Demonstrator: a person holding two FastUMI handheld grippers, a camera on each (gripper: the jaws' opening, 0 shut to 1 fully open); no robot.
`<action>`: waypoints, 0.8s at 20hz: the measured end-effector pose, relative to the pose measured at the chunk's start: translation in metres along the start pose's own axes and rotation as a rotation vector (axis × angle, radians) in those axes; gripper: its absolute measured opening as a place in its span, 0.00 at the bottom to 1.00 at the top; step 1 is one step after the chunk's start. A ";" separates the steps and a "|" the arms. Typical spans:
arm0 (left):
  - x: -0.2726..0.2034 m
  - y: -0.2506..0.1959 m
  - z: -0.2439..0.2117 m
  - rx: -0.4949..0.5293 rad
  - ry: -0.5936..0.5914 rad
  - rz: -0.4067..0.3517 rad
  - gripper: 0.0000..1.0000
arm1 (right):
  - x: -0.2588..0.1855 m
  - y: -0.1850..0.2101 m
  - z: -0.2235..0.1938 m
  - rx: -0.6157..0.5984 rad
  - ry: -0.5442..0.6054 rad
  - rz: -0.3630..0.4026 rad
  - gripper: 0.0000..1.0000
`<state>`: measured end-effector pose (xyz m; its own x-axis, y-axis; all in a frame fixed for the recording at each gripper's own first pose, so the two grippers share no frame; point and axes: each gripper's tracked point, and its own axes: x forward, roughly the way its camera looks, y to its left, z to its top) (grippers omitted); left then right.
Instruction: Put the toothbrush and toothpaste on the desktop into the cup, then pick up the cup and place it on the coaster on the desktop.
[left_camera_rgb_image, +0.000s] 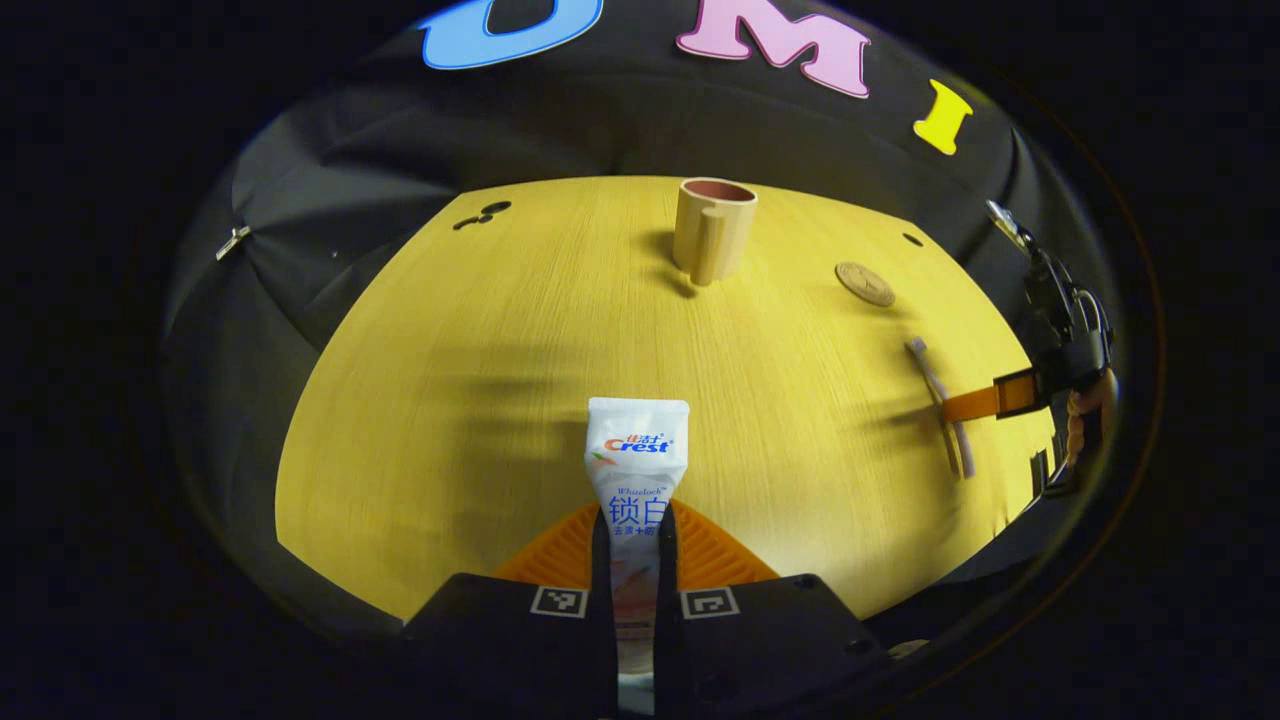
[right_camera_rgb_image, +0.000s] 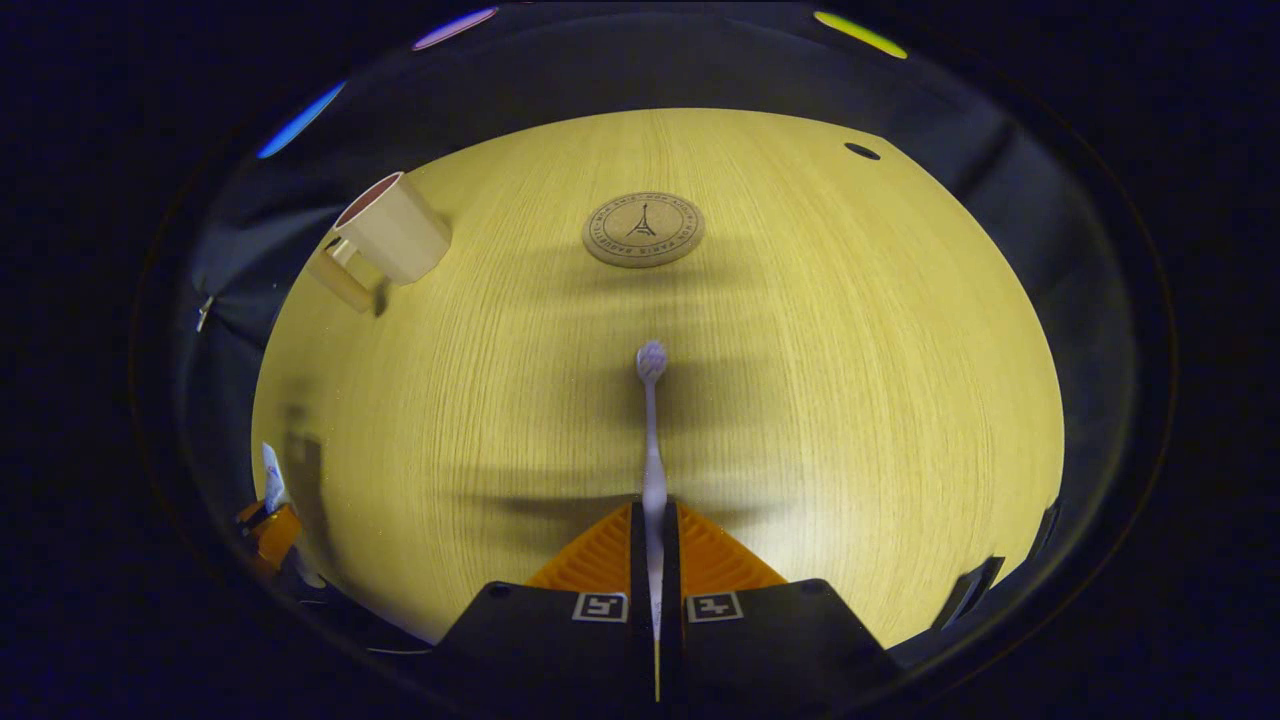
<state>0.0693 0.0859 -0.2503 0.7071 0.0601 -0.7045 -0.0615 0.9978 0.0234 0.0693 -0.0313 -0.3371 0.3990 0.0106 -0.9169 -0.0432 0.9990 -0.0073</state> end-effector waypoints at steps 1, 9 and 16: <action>-0.003 0.001 0.006 0.002 -0.011 -0.001 0.19 | -0.004 -0.007 0.002 0.001 -0.004 -0.007 0.07; -0.019 -0.004 0.085 -0.092 -0.126 -0.065 0.20 | -0.034 -0.039 0.017 0.000 -0.048 0.001 0.07; -0.031 -0.014 0.195 -0.091 -0.293 -0.112 0.19 | -0.056 -0.052 0.024 0.030 -0.082 0.044 0.06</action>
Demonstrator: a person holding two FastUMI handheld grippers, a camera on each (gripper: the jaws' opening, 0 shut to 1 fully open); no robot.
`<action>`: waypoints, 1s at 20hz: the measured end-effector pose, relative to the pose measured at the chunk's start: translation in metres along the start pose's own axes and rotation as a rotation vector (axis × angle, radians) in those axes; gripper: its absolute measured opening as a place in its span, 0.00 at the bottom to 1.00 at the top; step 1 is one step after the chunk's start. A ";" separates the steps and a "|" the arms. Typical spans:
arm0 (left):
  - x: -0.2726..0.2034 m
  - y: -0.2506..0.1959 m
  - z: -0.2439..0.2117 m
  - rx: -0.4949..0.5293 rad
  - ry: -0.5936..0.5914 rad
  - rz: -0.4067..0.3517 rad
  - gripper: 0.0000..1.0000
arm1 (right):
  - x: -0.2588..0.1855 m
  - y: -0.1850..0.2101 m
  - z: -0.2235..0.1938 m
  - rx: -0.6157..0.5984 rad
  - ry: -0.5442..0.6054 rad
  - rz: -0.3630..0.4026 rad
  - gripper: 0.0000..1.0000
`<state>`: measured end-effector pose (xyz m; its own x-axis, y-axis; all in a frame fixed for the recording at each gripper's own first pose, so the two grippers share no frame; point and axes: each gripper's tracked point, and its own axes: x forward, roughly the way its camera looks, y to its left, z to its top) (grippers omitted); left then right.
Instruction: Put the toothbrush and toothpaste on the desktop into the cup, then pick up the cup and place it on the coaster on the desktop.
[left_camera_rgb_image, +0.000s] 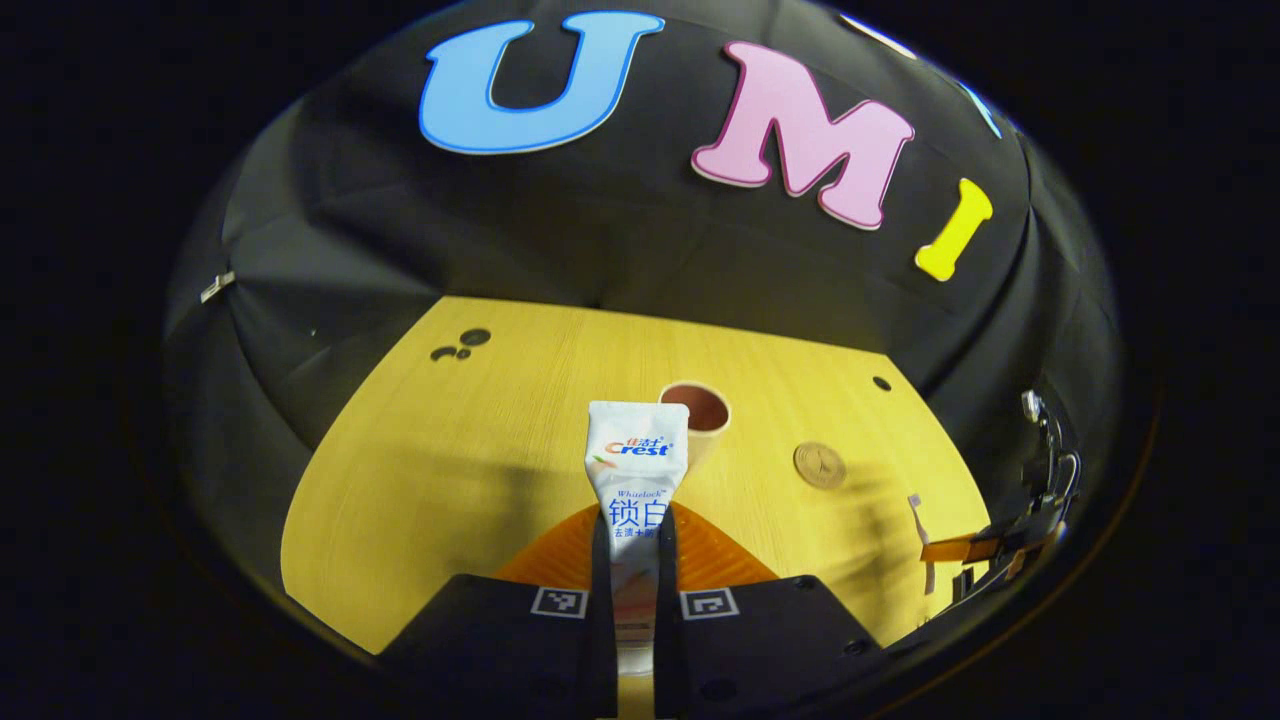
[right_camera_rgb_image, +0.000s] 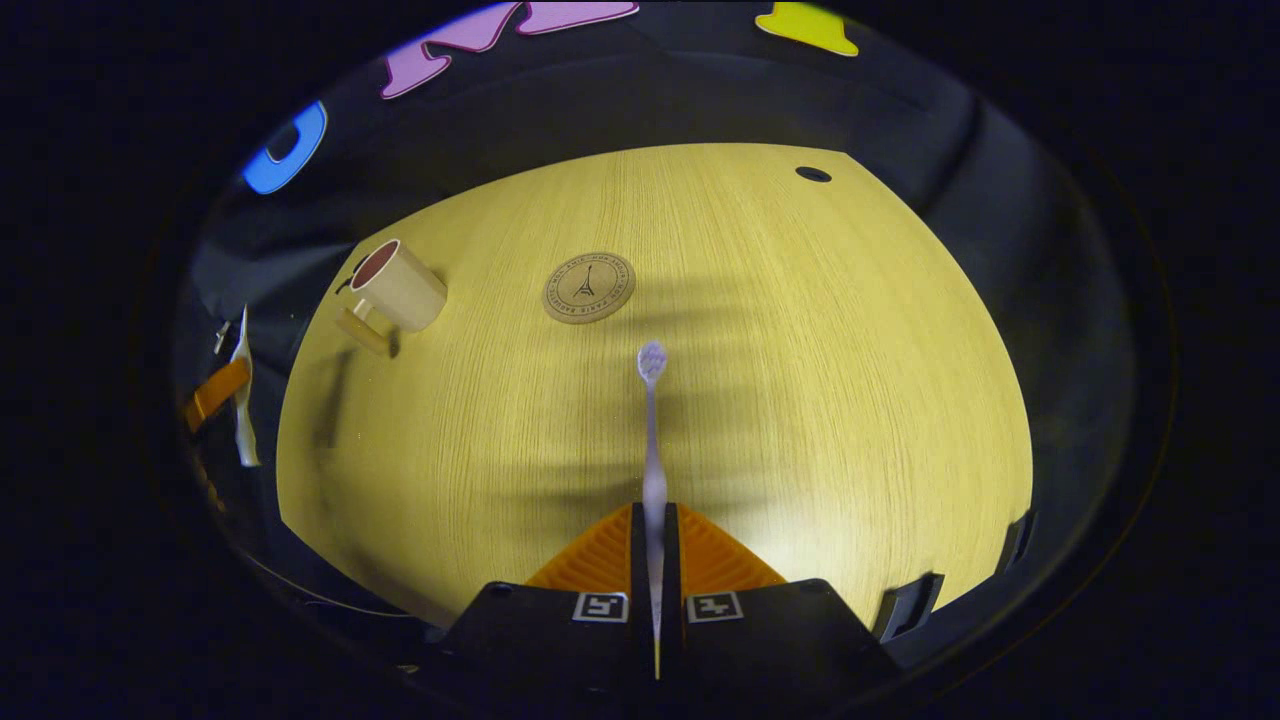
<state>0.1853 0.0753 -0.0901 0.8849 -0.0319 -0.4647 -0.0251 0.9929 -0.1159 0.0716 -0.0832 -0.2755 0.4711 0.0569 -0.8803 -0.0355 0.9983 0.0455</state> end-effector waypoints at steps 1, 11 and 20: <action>0.006 -0.003 0.015 0.007 -0.025 -0.008 0.19 | -0.002 -0.002 0.001 0.000 -0.005 0.000 0.06; 0.085 -0.048 0.106 0.094 -0.219 -0.138 0.24 | -0.005 -0.007 0.018 0.041 -0.023 0.010 0.06; 0.161 -0.098 0.131 0.167 -0.336 -0.307 0.19 | -0.004 -0.018 0.025 0.068 -0.006 -0.020 0.07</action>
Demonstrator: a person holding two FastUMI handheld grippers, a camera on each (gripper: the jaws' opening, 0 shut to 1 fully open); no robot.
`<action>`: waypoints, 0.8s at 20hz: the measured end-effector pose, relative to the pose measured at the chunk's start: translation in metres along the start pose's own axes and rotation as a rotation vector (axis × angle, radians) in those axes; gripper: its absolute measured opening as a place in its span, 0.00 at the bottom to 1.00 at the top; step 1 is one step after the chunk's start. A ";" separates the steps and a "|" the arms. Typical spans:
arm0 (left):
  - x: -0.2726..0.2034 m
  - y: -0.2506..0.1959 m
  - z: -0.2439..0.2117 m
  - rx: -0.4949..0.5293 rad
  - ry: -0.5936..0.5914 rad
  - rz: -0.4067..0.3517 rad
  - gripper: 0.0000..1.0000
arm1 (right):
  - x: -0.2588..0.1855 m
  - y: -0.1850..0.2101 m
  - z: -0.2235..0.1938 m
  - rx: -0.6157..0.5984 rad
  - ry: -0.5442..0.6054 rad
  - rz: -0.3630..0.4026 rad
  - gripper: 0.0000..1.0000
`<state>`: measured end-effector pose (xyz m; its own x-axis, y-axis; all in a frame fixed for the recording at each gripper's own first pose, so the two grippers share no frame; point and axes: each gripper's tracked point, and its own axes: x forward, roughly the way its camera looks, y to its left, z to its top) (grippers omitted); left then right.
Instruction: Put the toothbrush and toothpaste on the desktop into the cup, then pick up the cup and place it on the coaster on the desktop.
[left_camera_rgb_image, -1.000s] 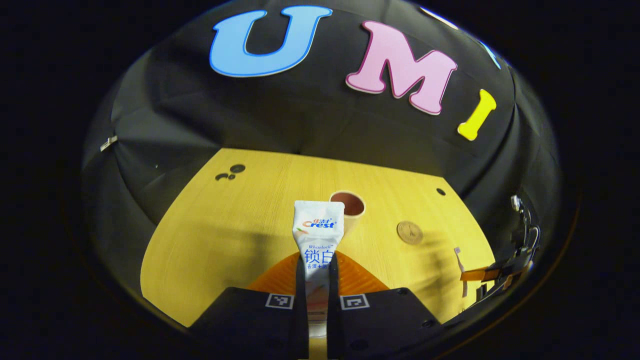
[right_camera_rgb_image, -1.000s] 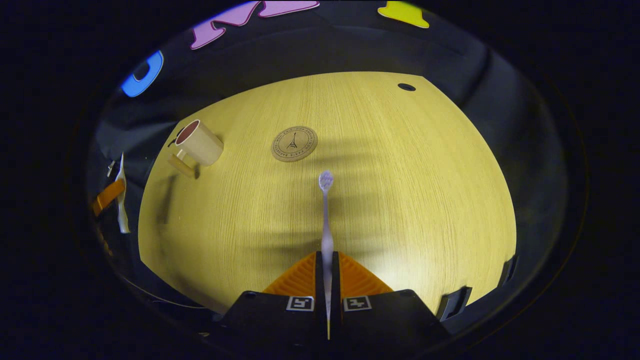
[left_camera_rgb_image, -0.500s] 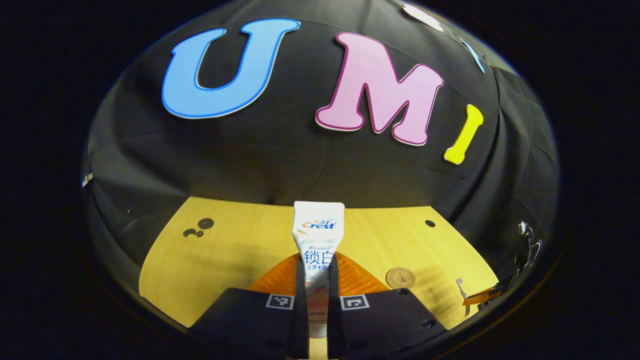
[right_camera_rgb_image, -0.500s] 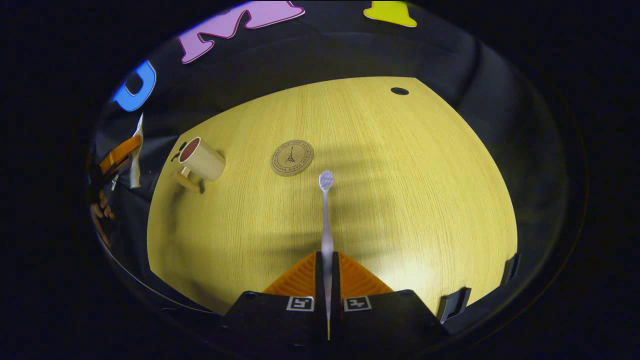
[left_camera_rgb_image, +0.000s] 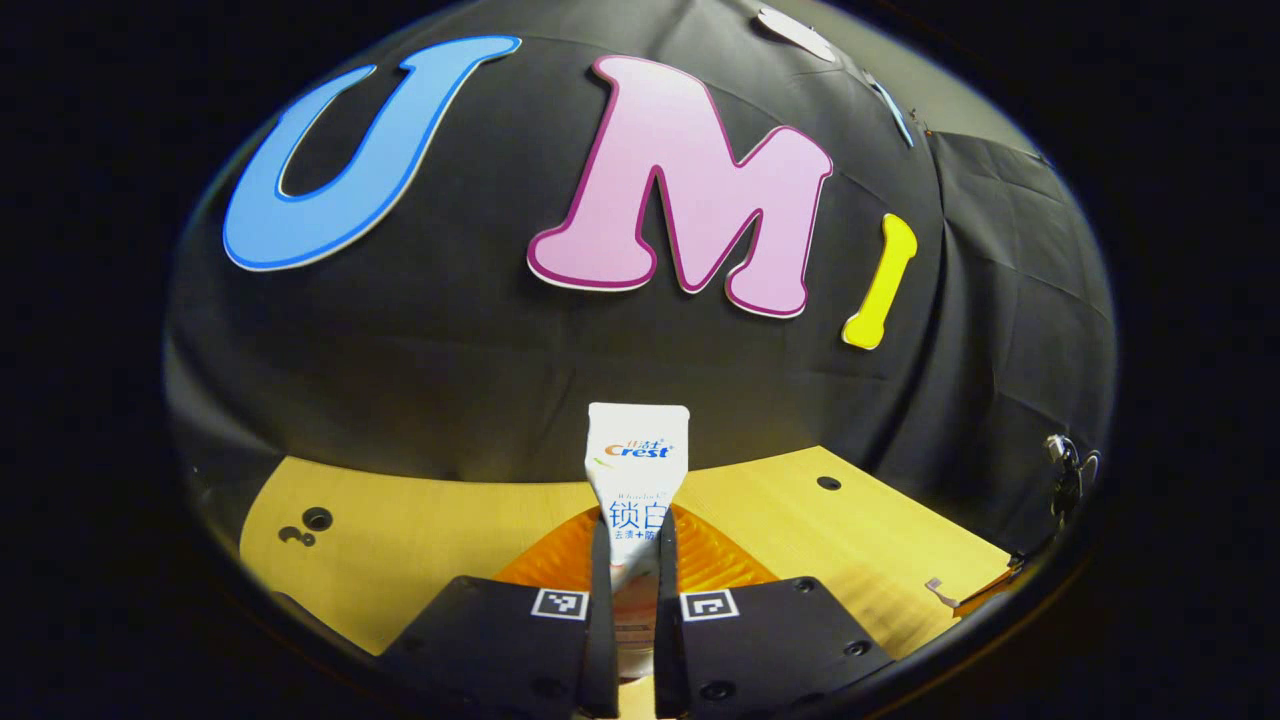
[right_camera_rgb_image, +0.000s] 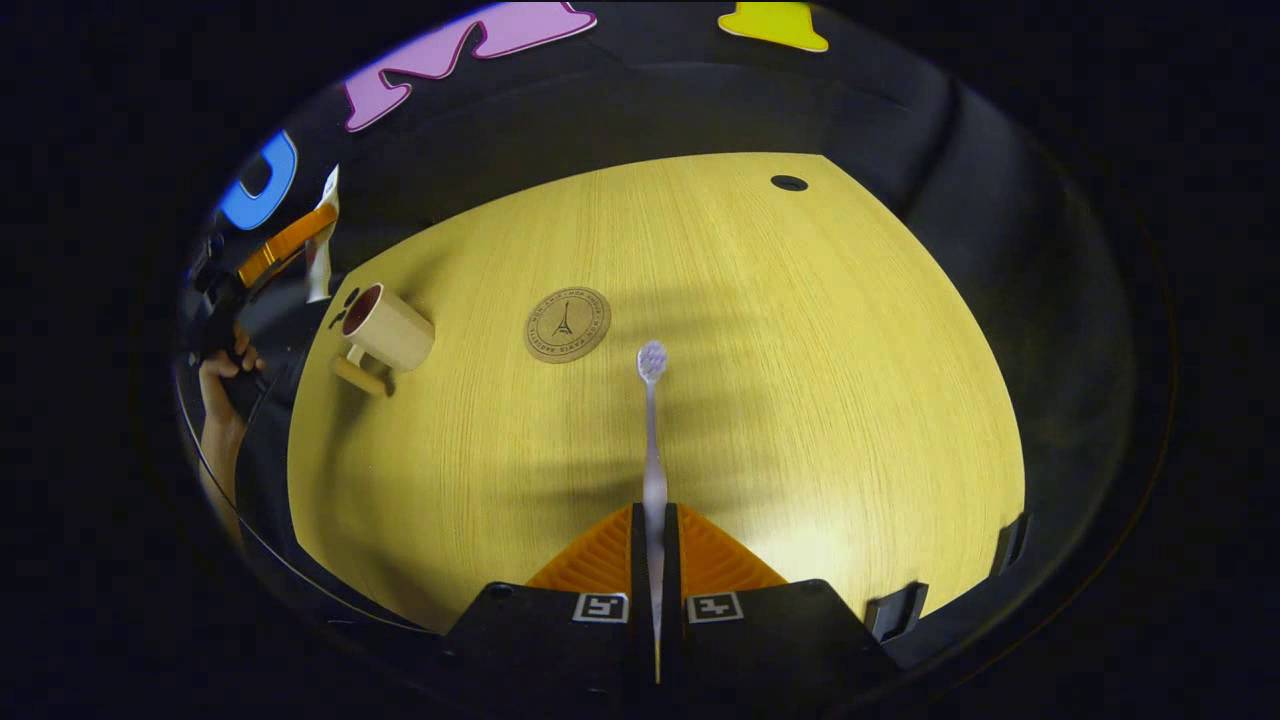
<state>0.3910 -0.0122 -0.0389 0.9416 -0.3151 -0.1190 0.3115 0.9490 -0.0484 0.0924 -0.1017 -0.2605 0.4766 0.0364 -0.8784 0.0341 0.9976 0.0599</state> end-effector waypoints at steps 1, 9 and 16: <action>0.006 0.002 -0.006 -0.001 -0.001 -0.002 0.19 | 0.000 -0.003 -0.001 0.002 0.005 -0.007 0.07; 0.025 0.016 -0.054 -0.027 0.016 -0.012 0.20 | 0.005 -0.005 -0.002 -0.012 0.030 -0.021 0.06; 0.003 0.025 -0.080 0.114 0.093 0.035 0.53 | 0.019 0.015 0.013 -0.072 -0.009 -0.003 0.07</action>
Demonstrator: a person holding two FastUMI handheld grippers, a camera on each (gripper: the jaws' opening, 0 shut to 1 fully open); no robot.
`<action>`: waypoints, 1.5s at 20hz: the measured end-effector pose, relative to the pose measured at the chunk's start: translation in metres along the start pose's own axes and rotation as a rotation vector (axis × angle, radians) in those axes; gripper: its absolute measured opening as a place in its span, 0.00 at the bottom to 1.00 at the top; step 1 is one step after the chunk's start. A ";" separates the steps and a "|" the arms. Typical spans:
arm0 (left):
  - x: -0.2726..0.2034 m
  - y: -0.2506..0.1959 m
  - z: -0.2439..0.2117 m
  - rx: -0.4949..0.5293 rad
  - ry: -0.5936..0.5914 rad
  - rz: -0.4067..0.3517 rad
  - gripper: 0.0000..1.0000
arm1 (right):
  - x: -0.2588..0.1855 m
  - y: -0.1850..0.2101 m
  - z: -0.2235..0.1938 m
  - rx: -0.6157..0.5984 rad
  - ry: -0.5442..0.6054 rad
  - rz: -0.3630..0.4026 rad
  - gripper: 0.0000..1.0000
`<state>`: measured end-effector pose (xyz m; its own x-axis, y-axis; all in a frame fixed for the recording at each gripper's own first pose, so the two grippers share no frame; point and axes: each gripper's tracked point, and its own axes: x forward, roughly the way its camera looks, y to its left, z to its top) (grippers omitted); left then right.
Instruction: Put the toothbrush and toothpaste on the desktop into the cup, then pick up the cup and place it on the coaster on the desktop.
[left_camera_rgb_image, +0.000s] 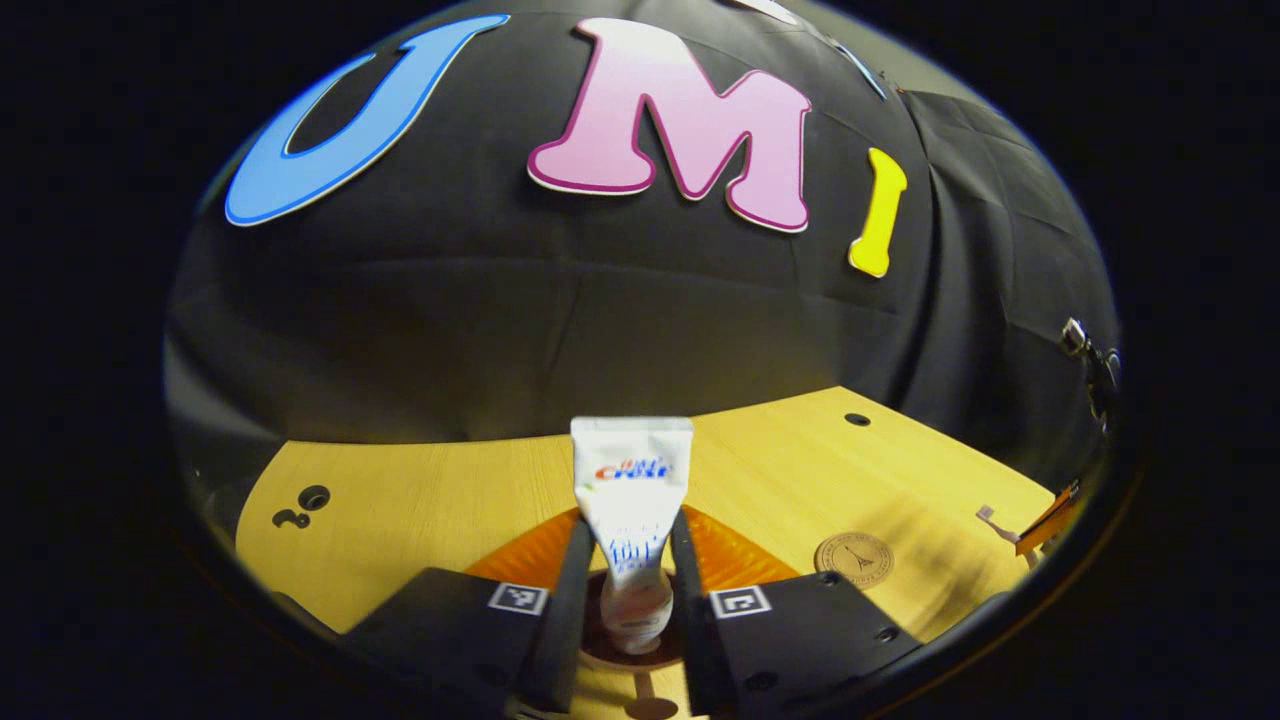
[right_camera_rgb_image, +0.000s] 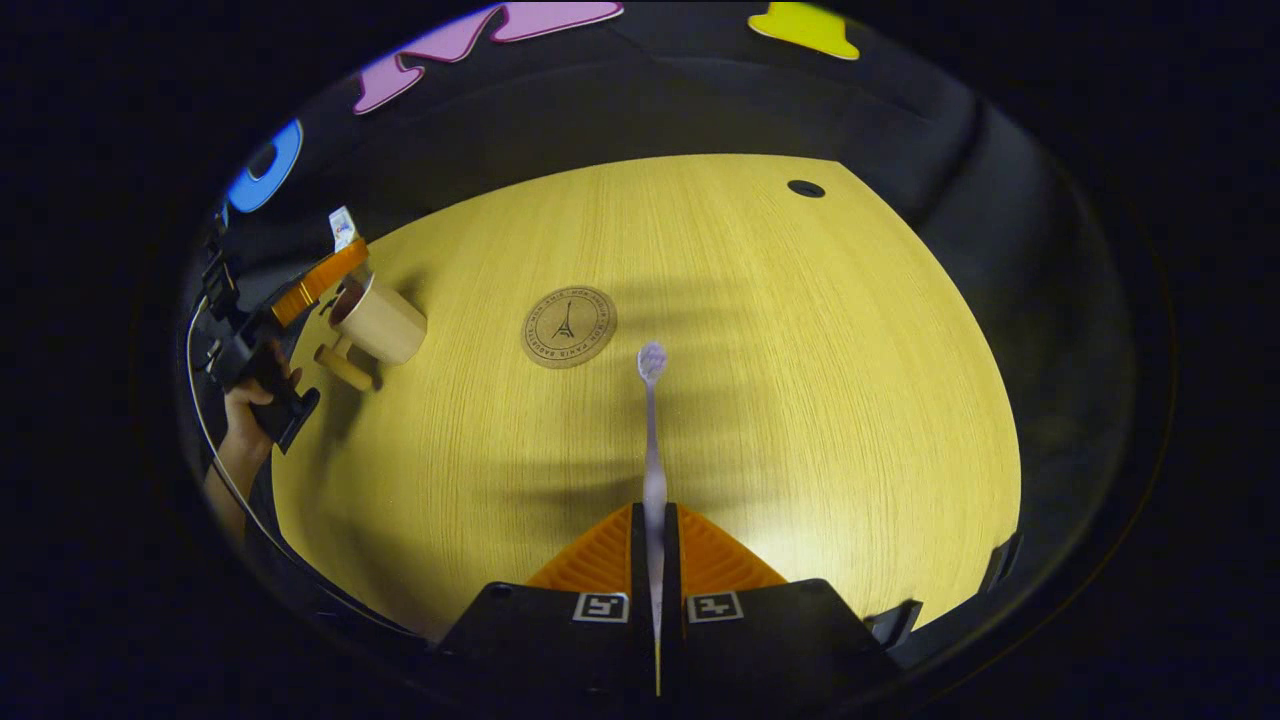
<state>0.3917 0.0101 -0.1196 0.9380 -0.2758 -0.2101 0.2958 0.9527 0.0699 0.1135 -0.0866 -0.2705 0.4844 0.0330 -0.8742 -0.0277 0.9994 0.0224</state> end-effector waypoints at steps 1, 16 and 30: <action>-0.005 0.001 -0.003 0.004 0.011 0.001 0.57 | 0.000 0.004 0.003 -0.005 -0.008 0.006 0.07; -0.175 -0.008 -0.019 -0.046 0.011 0.168 1.00 | -0.051 0.132 0.141 -0.153 -0.366 0.211 0.06; -0.258 -0.003 -0.017 -0.237 -0.014 0.251 1.00 | -0.038 0.264 0.230 -0.147 -0.679 0.378 0.06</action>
<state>0.1455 0.0805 -0.0823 0.9791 -0.0290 -0.2014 0.0066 0.9938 -0.1107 0.2889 0.1792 -0.1194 0.8453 0.4185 -0.3322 -0.3893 0.9082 0.1536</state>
